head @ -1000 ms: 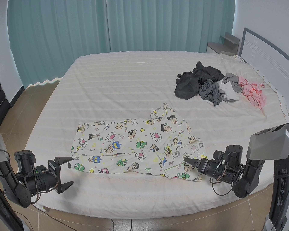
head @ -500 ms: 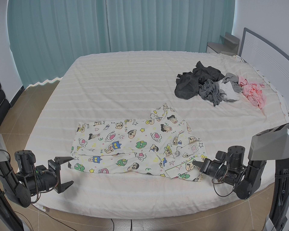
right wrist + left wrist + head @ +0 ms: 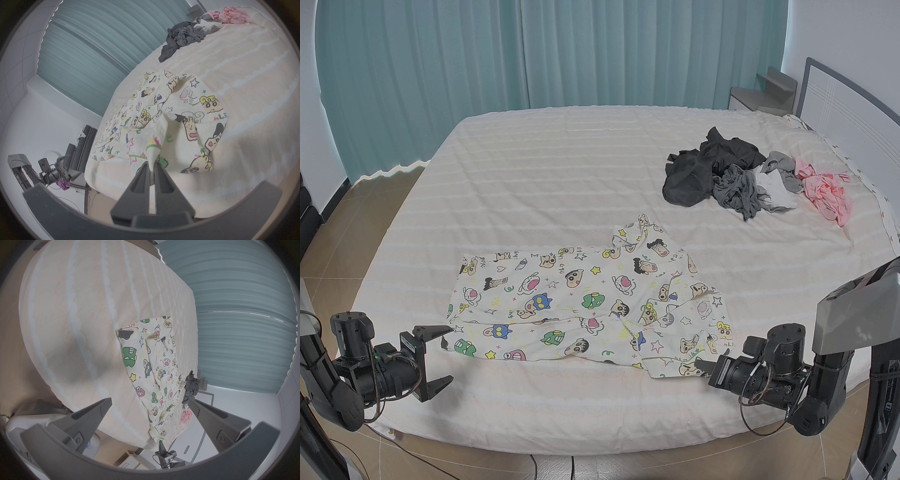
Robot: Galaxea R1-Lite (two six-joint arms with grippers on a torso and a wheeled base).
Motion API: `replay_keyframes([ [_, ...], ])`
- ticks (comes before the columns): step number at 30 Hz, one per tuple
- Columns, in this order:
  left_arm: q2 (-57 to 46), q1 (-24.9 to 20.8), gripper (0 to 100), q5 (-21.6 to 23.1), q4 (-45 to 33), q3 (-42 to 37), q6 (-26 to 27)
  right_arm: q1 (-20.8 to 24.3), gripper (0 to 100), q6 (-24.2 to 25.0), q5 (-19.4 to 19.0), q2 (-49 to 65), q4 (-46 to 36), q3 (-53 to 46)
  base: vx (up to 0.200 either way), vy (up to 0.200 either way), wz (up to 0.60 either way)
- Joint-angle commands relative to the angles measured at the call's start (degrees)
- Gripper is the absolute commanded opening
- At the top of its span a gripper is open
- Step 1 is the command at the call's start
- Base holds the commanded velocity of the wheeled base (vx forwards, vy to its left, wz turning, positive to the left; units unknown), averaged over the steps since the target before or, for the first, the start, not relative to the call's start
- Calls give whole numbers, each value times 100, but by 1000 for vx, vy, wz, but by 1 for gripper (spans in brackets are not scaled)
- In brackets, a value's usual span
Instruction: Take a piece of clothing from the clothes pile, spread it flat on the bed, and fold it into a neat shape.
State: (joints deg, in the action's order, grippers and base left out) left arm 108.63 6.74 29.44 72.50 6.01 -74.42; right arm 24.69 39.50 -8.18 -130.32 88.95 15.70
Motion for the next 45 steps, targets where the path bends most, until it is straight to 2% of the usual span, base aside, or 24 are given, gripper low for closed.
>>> replay_keyframes([
  [1, 9, 3, 100, 0, 1, -3, -2, 63, 0, -3, 1, 15, 78, -85, 0, 0, 0],
  [7, 9, 3, 100, 0, 1, -3, -2, -16, 0, -39, -17, -82, 78, -102, 0, 0, 0],
  [8, 9, 3, 100, -8, 1, -3, -2, -25, 100, -39, -8, -108, 78, -94, 0, 0, 0],
  [12, 9, 3, 100, -8, 1, -3, -2, -34, 100, -47, -8, -29, 78, -102, 0, 0, 0],
  [16, 9, 3, 100, -8, 1, -3, -2, 27, 100, -56, 1, 630, 25, -94, 0, 0, 0],
  [20, 9, 3, 100, -44, 1, -3, -2, 326, 100, -65, -8, 1079, -282, 126, 0, 0, 0],
  [22, 18, -6, 100, -123, 1, 14, -2, 616, 100, -65, 9, 1158, -950, 733, 0, 0, 0],
  [25, 27, -15, 100, -132, 1, 5, -2, 766, 100, -21, 1, 1272, -2102, 1699, 0, 0, 0],
  [26, 27, -24, 100, -132, 1, -3, -2, 783, 100, 5, -8, 1272, -2233, 1805, 0, 0, 0],
  [27, 27, -24, 100, -132, 1, -12, -2, 906, 100, 111, -26, 1219, -2936, 2403, 0, 0, 0],
  [29, 18, -24, 100, -132, 1, -12, -2, 1047, 100, 357, -26, 1035, -3508, 2956, 0, 0, 0],
  [31, 9, -24, 100, -132, 1, -21, -11, 1170, 100, 568, 1, 762, -3824, 3422, 0, 0, 0],
  [33, 0, -24, 100, -132, 1, -21, -11, 1240, 100, 585, 9, 613, -3947, 3624, 0, 0, 0],
  [37, 18, -24, 100, -132, 1, -21, -2, 1662, 100, 585, 88, 279, -4290, 4020, 0, 0, 0],
  [45, -17, -24, 100, -123, 1, -65, -11, 1741, 100, 568, 537, -380, -4773, 4653, 0, 0, 0],
])
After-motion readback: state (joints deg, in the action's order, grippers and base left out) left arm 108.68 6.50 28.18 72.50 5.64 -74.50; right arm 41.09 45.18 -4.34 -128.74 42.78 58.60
